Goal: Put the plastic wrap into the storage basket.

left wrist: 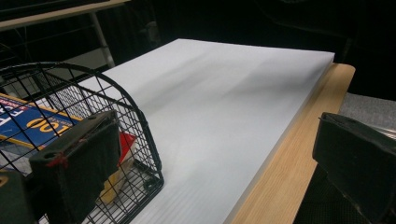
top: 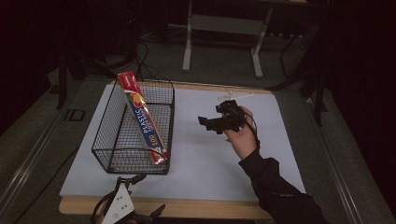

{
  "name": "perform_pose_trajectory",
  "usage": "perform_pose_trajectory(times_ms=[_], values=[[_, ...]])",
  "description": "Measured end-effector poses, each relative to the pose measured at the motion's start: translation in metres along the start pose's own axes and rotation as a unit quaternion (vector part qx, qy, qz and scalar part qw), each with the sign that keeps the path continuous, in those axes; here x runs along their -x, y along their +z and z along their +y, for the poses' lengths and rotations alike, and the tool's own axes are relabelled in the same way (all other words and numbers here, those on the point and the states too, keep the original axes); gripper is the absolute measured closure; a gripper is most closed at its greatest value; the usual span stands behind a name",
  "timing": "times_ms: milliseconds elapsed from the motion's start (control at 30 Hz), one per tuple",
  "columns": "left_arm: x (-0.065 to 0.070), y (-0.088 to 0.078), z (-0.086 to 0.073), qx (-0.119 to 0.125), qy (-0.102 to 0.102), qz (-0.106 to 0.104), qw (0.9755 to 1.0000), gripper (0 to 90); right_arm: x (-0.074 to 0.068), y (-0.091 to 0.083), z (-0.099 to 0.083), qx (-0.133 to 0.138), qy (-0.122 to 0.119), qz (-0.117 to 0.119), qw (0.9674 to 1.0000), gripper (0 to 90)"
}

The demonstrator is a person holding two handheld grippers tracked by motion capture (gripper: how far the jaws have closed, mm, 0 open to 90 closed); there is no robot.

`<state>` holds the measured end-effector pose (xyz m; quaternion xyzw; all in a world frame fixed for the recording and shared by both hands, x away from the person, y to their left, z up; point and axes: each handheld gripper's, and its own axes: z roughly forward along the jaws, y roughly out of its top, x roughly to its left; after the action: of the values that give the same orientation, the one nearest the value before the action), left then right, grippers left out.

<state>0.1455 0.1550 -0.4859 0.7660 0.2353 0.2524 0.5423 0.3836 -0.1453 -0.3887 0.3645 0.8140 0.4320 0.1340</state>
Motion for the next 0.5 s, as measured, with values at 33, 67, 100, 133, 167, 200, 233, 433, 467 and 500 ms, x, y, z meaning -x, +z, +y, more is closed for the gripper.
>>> perform_pose_trajectory(times_ms=[33,67,100,133,167,200,233,433,467,500], values=[[0.000,0.000,0.000,0.000,0.000,0.000,1.0000,1.7,0.003,-0.001,-0.004,-0.002,0.002,0.000,1.0000,15.6],[0.000,0.000,0.000,0.000,-0.001,0.000,1.0000,1.8,0.005,-0.001,-0.008,-0.005,0.004,-0.004,1.0000,15.6],[0.000,0.001,0.000,0.000,-0.001,0.001,1.0000,1.7,0.007,-0.002,-0.012,-0.008,0.003,-0.007,0.9999,15.5],[0.000,0.001,0.000,0.001,-0.002,0.001,1.0000,1.7,0.009,-0.002,-0.017,-0.011,0.004,-0.009,0.9999,15.5],[0.000,0.001,0.000,0.001,-0.002,0.000,1.0000,1.8,0.011,-0.003,-0.020,-0.013,0.006,-0.010,0.9998,15.5],[0.000,0.001,0.000,0.001,-0.002,0.001,1.0000,1.8,0.013,-0.005,-0.025,-0.013,0.010,-0.011,0.9998,15.5],[0.000,0.001,0.000,0.001,-0.002,0.001,1.0000,1.8,0.015,-0.006,-0.029,-0.011,0.011,-0.013,0.9998,15.5],[0.001,0.001,0.000,0.000,-0.001,0.001,1.0000,1.7,0.020,-0.012,-0.052,-0.025,0.007,-0.024,0.9994,15.4],[0.001,0.001,0.000,0.000,-0.001,0.000,1.0000,1.7,0.020,-0.013,-0.056,-0.024,0.006,-0.026,0.9993,15.3],[0.000,0.001,0.000,0.000,0.000,0.000,1.0000,1.7,0.021,-0.013,-0.060,-0.023,0.002,-0.031,0.9993,15.2]])
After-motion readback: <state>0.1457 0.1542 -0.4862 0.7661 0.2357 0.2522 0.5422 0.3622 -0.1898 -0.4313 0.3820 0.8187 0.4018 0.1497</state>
